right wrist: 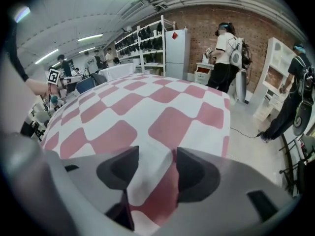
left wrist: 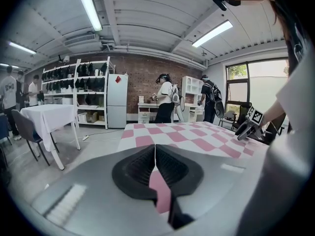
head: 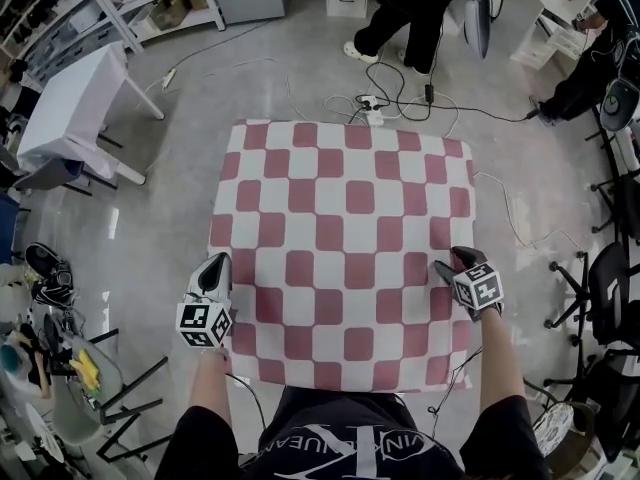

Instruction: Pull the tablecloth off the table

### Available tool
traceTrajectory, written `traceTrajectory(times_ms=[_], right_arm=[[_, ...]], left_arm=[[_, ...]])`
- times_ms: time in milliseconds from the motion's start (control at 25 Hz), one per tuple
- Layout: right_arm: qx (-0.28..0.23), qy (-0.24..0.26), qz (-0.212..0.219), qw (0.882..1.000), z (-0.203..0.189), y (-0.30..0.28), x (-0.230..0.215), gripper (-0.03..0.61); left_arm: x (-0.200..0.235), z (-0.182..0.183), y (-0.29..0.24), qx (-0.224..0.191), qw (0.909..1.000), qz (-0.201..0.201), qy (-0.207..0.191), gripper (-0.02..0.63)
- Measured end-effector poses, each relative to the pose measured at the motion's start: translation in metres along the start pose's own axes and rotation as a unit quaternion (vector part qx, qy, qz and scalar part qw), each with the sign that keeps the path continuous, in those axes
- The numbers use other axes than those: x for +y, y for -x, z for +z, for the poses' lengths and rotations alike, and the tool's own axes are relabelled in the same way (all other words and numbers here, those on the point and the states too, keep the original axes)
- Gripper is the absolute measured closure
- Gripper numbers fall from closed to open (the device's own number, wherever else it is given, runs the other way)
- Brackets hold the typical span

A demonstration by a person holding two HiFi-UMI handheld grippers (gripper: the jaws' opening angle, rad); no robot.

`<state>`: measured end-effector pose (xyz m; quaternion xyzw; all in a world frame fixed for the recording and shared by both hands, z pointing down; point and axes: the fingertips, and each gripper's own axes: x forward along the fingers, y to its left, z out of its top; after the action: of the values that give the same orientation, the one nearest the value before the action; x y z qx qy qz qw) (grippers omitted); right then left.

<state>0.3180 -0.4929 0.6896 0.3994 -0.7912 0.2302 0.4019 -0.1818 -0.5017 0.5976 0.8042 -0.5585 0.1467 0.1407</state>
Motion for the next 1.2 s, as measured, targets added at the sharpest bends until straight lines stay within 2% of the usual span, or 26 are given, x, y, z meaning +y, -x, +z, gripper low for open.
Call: traceTrajectory(times_ms=[360, 400, 480, 600, 800, 1040, 1200], right_arm=[[0.004, 0.0, -0.015, 1.0, 0.005, 0.0, -0.002, 0.442], [0.004, 0.003, -0.015, 1.0, 0.005, 0.0, -0.001, 0.453], [0.007, 0.013, -0.017, 1.0, 0.005, 0.0, 0.0, 0.485], [0.013, 0.025, -0.014, 1.0, 0.003, -0.001, 0.0, 0.517], [0.017, 0.03, -0.011, 0.999, 0.004, -0.002, 0.001, 0.535], [0.005, 0.006, -0.011, 1.0, 0.003, -0.002, -0.001, 0.536], [0.003, 0.002, -0.012, 1.0, 0.003, 0.001, -0.003, 0.536]], left_arm=[[-0.002, -0.007, -0.006, 0.016, 0.9998, -0.012, 0.006, 0.595], [-0.002, -0.008, -0.007, 0.021, 0.9997, -0.016, 0.005, 0.571], [-0.004, -0.012, -0.01, 0.034, 0.999, -0.028, 0.001, 0.479], [-0.008, -0.02, -0.019, 0.064, 0.9964, -0.051, -0.022, 0.37], [-0.004, -0.05, -0.033, 0.149, 0.9844, -0.079, -0.048, 0.257], [-0.009, -0.078, -0.046, 0.23, 0.9657, -0.096, -0.073, 0.252], [-0.009, -0.088, -0.053, 0.25, 0.962, -0.087, -0.068, 0.233]])
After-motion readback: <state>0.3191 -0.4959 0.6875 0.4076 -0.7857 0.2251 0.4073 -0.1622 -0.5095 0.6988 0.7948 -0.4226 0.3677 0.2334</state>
